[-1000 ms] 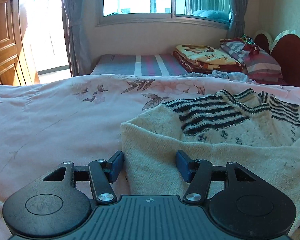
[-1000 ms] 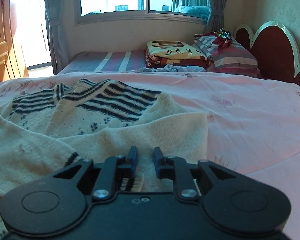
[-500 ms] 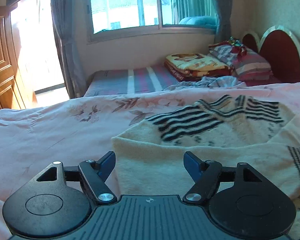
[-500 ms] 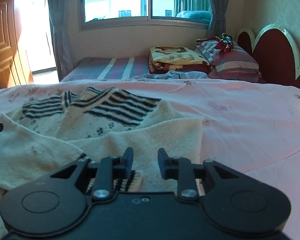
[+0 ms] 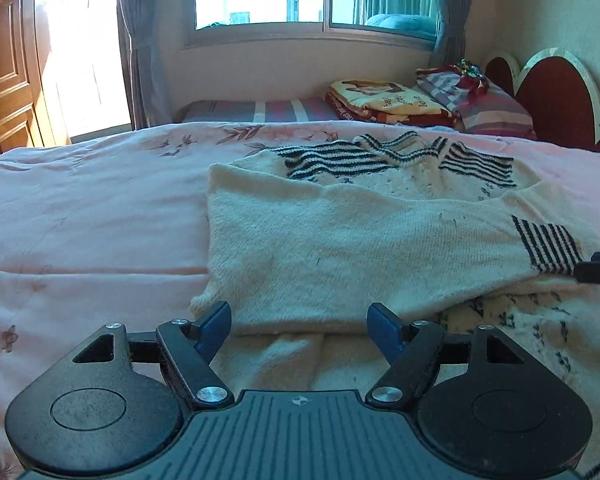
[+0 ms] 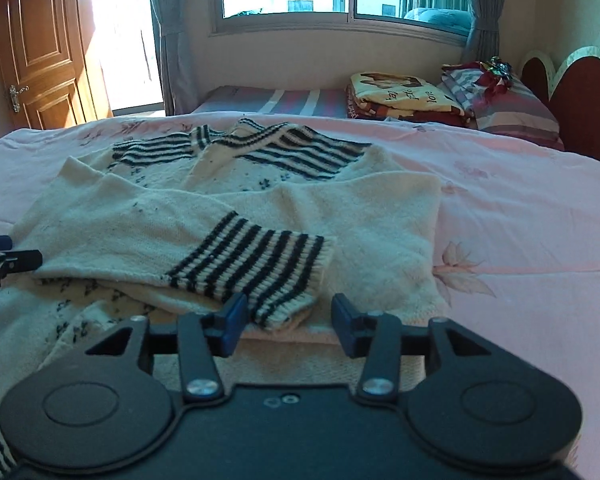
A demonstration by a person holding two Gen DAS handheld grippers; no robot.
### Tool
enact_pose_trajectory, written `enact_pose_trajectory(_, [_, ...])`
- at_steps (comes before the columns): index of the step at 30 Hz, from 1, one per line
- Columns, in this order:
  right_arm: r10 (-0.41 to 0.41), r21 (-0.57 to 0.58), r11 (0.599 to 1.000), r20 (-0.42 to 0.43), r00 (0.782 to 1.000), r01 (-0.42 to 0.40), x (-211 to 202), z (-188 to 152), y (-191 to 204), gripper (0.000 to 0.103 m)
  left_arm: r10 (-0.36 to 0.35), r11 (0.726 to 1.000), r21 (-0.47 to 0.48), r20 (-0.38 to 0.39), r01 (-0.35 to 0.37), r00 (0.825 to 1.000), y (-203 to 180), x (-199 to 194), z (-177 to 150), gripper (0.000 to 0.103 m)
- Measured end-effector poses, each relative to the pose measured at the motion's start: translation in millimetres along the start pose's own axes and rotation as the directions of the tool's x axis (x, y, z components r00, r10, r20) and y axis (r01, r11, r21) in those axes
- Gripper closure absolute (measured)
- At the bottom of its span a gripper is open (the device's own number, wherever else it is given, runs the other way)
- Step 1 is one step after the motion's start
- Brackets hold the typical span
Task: Fold small clothes
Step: 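Move both tools toward the striped hem of the sweater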
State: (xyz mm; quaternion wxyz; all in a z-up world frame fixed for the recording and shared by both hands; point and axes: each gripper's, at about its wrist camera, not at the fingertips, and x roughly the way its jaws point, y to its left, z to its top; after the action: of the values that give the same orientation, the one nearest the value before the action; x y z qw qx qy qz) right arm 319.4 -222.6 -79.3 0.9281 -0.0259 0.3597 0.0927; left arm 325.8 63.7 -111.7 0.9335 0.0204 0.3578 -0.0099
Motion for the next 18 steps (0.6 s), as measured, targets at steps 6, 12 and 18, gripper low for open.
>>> enact_pose_trajectory(6, [0.07,0.096,0.993,-0.01,0.997,-0.069,-57.4,-25.9,-25.2,0.059,0.033,0.994,0.109,-0.077,-0.024,0.997,-17.2,-35.7,-33.2,0.011])
enact_pose_trajectory(12, [0.107,0.189,0.977,-0.057,0.993,-0.094,-108.3,-77.5,-33.5,0.059,0.015,0.993,0.121,-0.077,-0.005,0.997,-26.0,-78.4,-57.3,0.011])
enact_pose_trajectory(18, [0.145,0.284,0.951,-0.065,0.987,-0.121,-142.8,-108.8,-30.6,0.057,-0.021,0.992,0.125,-0.069,0.03,0.997,-20.9,-126.0,-77.3,0.011])
